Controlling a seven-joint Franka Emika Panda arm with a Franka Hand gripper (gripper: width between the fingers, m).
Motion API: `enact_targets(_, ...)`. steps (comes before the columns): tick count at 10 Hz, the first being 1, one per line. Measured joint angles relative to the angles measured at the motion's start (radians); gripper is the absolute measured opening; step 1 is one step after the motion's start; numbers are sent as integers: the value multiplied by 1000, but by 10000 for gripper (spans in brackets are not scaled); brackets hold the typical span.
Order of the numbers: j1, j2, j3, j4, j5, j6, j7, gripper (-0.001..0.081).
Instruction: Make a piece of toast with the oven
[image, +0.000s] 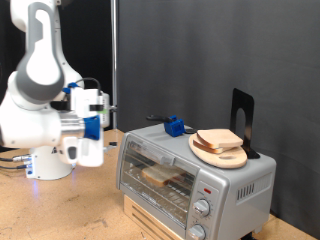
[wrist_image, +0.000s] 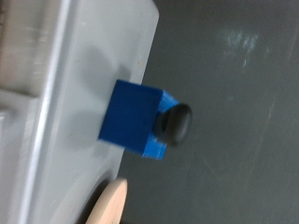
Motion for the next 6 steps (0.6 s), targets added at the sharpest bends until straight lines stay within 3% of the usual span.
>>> enact_targets(2, -36, -2, -30, 6, -13, -4, 6, 808)
enact_targets(4, -36, -1, -25, 5, -20, -4, 6, 808)
enact_targets(6, -37, 24, -26, 36, 2, 48, 21, 808)
